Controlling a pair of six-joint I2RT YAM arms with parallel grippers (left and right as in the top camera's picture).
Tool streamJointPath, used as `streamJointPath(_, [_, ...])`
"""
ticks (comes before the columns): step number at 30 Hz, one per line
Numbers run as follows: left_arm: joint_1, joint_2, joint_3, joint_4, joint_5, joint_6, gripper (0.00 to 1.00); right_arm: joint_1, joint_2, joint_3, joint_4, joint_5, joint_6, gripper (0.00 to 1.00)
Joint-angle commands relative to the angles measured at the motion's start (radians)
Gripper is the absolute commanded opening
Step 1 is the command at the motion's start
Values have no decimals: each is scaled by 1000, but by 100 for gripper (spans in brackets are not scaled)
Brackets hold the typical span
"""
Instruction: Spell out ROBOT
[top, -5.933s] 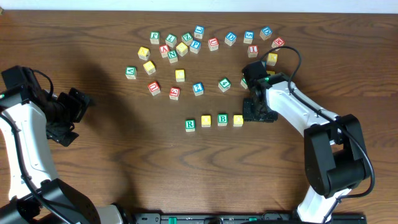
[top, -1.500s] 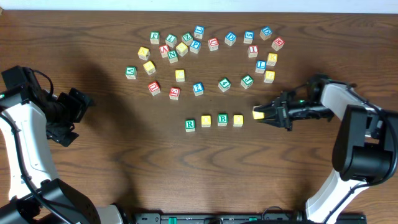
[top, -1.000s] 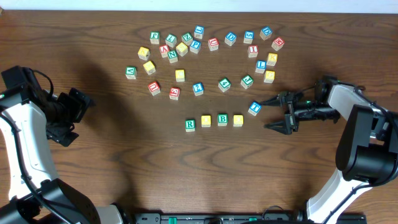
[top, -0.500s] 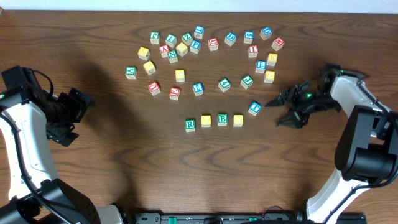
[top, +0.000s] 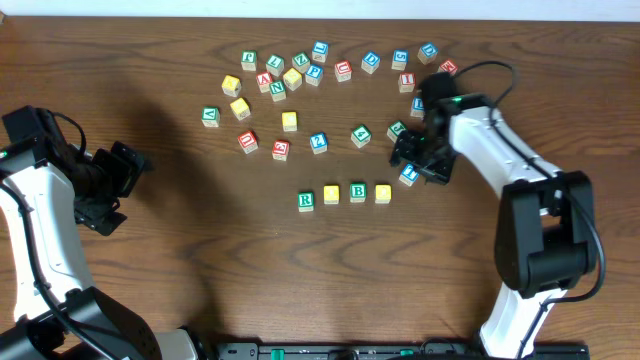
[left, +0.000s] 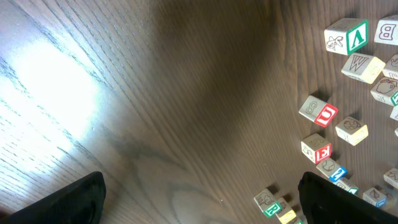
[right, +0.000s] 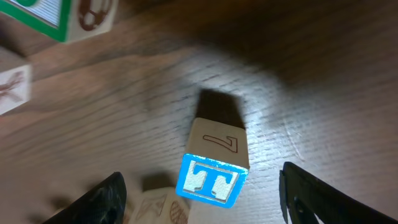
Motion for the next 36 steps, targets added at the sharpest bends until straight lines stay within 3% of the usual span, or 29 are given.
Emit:
streamJointPath(1, [1,-3,-10,-3,-8,18,98,46,-3,5,-5,228,119,73])
streamJointPath(10, [1,-3,-10,-3,-8,18,97,66,8,1,2,225,143,55])
streamJointPath(23, [1,-3,-10,-3,-8,18,98,71,27,-8,12,163,145,55])
streamJointPath(36, [1,-3,-10,-4,-8,18,98,69,27,-64,87,152,137,38])
